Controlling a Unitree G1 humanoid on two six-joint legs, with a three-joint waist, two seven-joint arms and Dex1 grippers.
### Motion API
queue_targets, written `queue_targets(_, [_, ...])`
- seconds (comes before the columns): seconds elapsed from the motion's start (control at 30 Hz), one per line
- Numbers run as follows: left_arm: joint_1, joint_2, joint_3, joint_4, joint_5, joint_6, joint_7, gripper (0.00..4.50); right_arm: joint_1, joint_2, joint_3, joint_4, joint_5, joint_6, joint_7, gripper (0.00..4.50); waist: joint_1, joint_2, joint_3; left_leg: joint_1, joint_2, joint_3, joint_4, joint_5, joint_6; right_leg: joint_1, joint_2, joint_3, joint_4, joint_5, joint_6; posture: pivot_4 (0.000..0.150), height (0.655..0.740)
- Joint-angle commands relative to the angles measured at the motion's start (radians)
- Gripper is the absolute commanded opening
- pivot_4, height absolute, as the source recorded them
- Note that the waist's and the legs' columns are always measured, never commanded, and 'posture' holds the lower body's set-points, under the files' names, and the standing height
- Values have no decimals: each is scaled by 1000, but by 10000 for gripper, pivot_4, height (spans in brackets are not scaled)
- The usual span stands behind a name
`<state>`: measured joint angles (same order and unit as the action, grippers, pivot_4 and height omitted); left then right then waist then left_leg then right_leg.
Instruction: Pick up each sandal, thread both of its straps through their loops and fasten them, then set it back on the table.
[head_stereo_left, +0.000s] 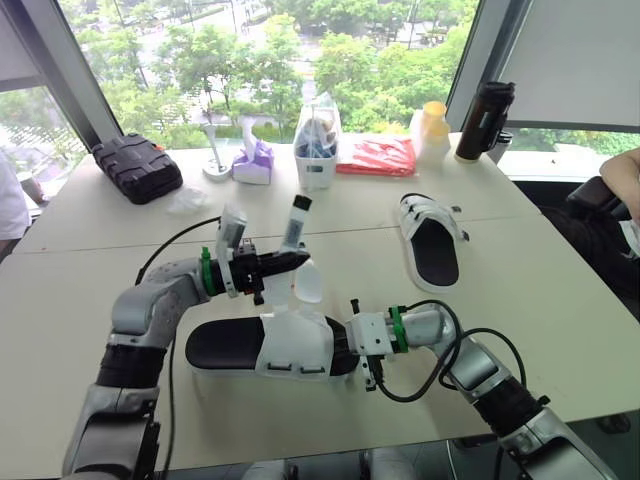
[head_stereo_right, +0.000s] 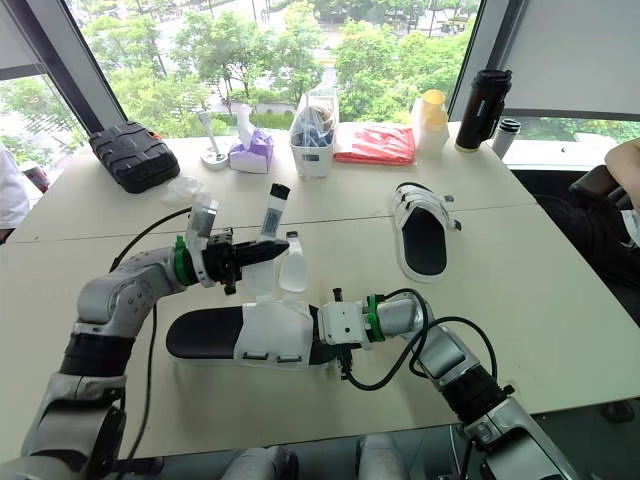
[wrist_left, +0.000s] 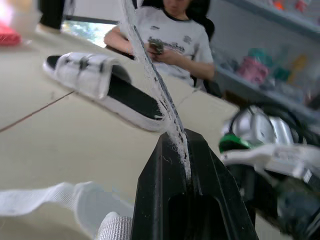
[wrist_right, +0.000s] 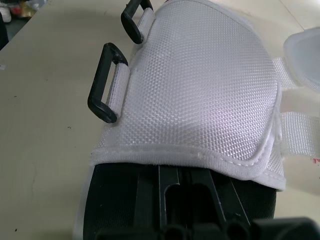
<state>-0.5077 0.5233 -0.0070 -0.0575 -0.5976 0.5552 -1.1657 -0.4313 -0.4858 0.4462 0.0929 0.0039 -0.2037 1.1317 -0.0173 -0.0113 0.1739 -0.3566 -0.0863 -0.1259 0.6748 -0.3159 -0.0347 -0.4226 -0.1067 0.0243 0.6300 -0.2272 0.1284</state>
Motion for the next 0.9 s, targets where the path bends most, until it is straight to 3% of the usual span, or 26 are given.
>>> queue_targets(0.03, [67, 95, -65, -135, 84, -190, -157, 221, 17, -12, 30, 32, -29, 4, 24, 0, 0, 0, 0, 0, 0, 0, -1, -1, 1, 0, 0, 0, 0, 0, 0, 1500, 7400])
queue_targets(0.2, [154, 204, -91, -229, 111, -353, -308, 221, 13, -15, 38, 48, -34, -17, 38, 0, 3, 0, 0, 1, 1, 0, -8, -1, 3, -1, 0, 0, -3, 0, -1, 1500, 7400])
queue_targets(0.43, [181, 208, -140, -232, 212, -657, -391, 221, -6, -9, 44, 77, -39, -39, 41, 0, 4, 0, 0, 1, 9, 2, -9, -1, 3, 0, 5, -1, -9, 3, -5, 1500, 7400])
queue_targets(0.67, [240, 249, -155, -220, 208, -852, -449, 221, -18, -11, 51, 95, -43, -56, 45, 0, 4, 0, 0, 1, 13, 5, -10, -1, 3, 0, 8, 0, -13, 4, -7, 1500, 7400])
queue_targets(0.77, [269, 272, -156, -219, 210, -922, -449, 9283, -20, -11, 52, 102, -46, -62, 44, 0, 4, 0, 0, 1, 14, 5, -10, -1, 3, 0, 9, 0, -13, 4, -7, 1500, 7400])
queue_targets(0.9, [316, 339, -179, -202, 208, -1036, -449, 28991, -25, -8, 55, 120, -53, -74, 39, 0, 3, 1, 0, 1, 14, 6, -10, -1, 3, 0, 9, 0, -13, 4, -7, 1500, 7400])
